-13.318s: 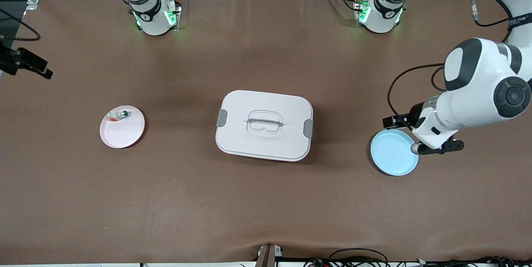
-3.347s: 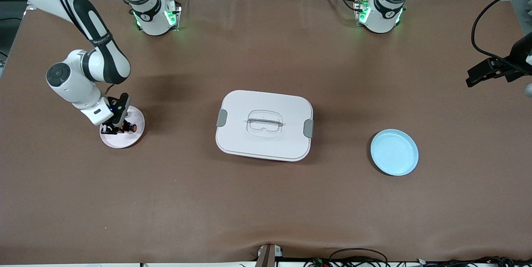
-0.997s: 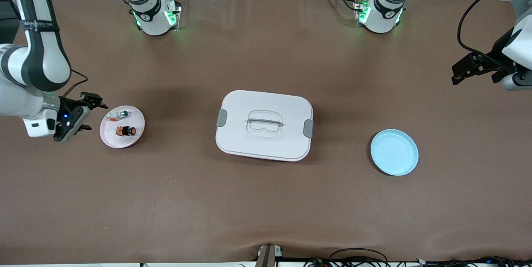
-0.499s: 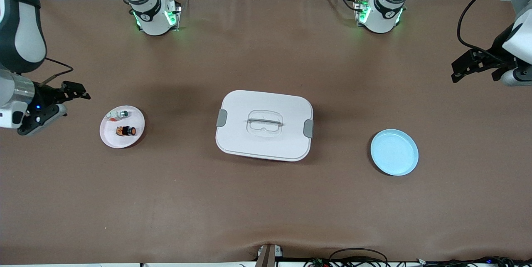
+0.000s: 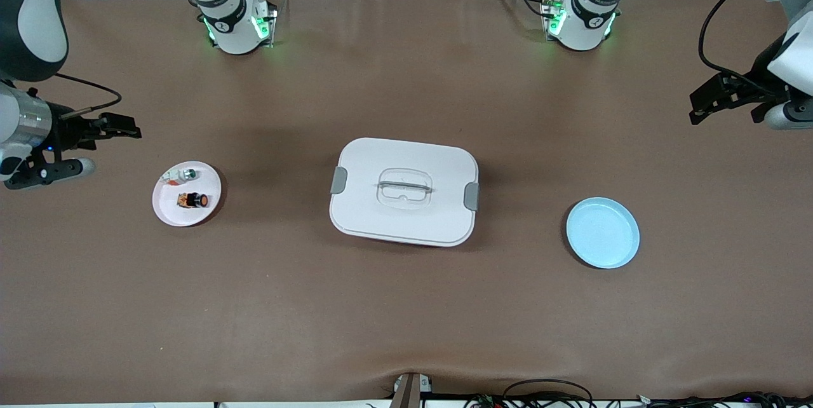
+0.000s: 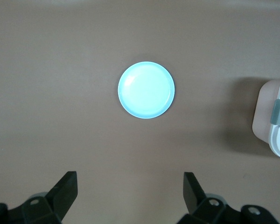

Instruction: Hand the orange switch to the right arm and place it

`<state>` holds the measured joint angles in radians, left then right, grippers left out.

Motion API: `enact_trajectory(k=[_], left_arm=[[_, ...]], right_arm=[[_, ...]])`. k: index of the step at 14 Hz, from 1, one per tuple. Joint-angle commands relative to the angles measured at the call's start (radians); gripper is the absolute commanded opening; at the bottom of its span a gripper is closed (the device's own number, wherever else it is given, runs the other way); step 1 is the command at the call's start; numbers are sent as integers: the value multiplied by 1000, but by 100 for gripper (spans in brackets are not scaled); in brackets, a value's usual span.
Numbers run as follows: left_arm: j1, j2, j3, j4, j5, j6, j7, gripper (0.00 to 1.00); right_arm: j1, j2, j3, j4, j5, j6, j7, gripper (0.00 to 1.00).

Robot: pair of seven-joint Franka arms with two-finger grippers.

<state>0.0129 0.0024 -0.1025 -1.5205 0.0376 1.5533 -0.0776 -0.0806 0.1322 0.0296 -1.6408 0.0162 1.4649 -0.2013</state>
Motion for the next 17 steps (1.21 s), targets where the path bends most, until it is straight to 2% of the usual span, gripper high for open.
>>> enact_trajectory(k=[1, 3, 7, 11, 15, 17], left_arm=[[7, -39, 1, -24, -30, -16, 27, 100], [7, -45, 1, -27, -32, -27, 27, 100], [7, -48, 1, -27, -32, -30, 28, 100], [7, -51, 1, -27, -32, -30, 29, 100], [10, -51, 7, -26, -32, -22, 29, 100], [12, -48, 7, -27, -32, -15, 29, 100]], right_arm=[[16, -13, -2, 9, -22, -23, 65, 100], [15, -16, -4, 30, -22, -41, 75, 100], [2, 6, -10, 156, -24, -153, 76, 100], [-19, 7, -11, 170, -21, -158, 65, 100], [11, 6, -4, 177, -122, -133, 63, 100], [18, 6, -4, 194, -116, -133, 68, 100]])
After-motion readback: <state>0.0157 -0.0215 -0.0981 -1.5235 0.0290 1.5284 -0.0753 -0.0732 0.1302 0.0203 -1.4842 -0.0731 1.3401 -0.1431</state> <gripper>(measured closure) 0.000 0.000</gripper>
